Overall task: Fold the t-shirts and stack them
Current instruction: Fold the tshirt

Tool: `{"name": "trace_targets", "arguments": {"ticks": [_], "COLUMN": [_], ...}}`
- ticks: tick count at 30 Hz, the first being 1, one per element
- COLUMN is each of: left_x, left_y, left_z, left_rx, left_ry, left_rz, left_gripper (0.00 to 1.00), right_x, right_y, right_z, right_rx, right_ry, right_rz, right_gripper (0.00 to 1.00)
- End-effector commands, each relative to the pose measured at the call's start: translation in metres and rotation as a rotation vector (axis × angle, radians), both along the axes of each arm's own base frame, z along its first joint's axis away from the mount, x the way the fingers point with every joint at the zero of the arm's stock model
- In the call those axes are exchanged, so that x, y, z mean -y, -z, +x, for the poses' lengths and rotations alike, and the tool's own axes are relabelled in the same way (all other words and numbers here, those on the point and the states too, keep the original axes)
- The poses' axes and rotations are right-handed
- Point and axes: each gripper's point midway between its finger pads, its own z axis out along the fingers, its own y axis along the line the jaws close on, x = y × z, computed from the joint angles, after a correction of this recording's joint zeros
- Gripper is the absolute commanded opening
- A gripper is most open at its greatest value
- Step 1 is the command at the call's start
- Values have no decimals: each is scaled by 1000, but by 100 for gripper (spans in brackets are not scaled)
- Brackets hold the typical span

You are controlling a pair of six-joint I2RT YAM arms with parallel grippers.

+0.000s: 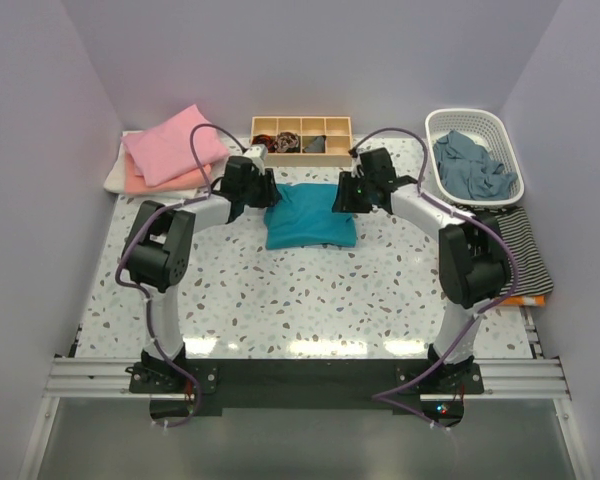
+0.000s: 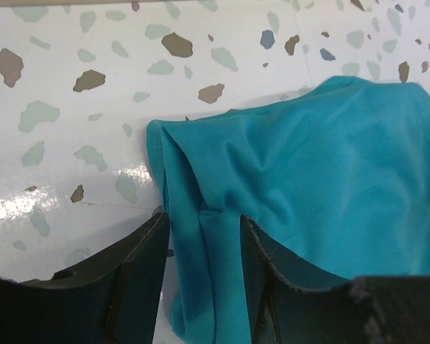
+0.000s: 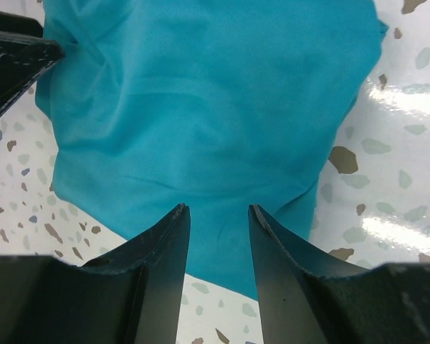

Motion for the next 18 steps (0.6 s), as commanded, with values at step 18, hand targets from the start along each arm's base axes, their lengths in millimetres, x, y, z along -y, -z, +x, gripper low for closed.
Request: {"name": "trace_targets", "arguments": {"ticks": [18], "left_x": [27], "left_y": [-13], "left_z": [17], "left_rx": [100], "left_ry": [71], "left_rz": [-29], "left_gripper": [48], "right_x": [-43], "right_y": [35], "right_z": [-9], "right_rx": [-73], "right_ry": [-116], "right_rz": [64], "right_gripper": [42]}}
